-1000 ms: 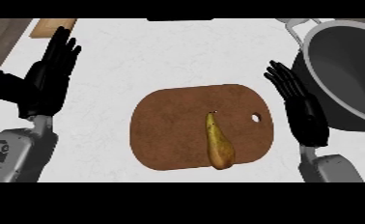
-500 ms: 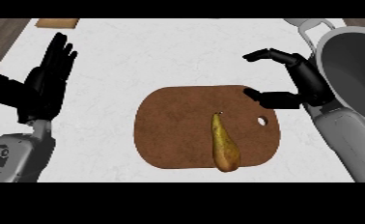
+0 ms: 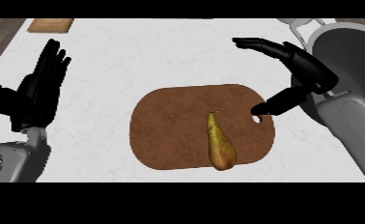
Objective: Pick the pear from the cutting board and place it in the pot
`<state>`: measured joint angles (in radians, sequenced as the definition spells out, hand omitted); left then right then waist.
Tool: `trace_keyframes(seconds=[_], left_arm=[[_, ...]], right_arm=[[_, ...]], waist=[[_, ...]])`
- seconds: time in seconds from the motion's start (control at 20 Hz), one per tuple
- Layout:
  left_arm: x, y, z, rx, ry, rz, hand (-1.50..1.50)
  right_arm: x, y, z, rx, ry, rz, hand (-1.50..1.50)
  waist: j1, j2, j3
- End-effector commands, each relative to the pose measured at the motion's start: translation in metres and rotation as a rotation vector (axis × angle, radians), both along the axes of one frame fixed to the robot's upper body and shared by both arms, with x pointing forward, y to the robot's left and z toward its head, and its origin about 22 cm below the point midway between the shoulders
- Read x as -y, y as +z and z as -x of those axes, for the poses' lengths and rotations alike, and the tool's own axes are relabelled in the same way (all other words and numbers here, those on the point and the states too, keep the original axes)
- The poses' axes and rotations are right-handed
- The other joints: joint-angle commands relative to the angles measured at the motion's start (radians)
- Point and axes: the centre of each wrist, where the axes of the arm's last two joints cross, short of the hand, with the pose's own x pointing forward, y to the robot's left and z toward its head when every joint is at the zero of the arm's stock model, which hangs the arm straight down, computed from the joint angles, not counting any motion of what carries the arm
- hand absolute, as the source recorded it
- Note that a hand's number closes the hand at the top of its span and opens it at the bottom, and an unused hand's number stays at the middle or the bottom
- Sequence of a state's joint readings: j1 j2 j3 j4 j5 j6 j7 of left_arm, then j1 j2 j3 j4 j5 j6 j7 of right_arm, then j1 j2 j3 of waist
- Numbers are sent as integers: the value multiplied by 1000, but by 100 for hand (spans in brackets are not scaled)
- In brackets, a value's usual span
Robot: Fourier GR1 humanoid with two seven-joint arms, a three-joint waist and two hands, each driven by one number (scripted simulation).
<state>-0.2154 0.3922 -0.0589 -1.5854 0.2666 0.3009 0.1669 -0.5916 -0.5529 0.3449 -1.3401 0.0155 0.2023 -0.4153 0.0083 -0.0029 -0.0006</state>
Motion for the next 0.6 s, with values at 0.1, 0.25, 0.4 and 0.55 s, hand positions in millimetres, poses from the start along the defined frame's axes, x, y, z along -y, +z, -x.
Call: trace_keyframes(seconds=[0.1,0.25,0.4,0.55], left_arm=[[-10,-4,-1,-9,10,1,0],[-8,0,-3,-12,0,0,0],[-7,3,-3,-12,2,-3,0],[7,9,-2,-5,13,7,0]], right_arm=[[-18,43,10,-71,93,367,-150],[-53,47,19,-77,122,568,-150],[-76,47,33,-79,142,732,-150],[-101,37,53,-96,154,819,-150]], waist=[[-14,-3,-2],[-9,-4,-3],[-9,-5,-2],[-14,-5,-1]])
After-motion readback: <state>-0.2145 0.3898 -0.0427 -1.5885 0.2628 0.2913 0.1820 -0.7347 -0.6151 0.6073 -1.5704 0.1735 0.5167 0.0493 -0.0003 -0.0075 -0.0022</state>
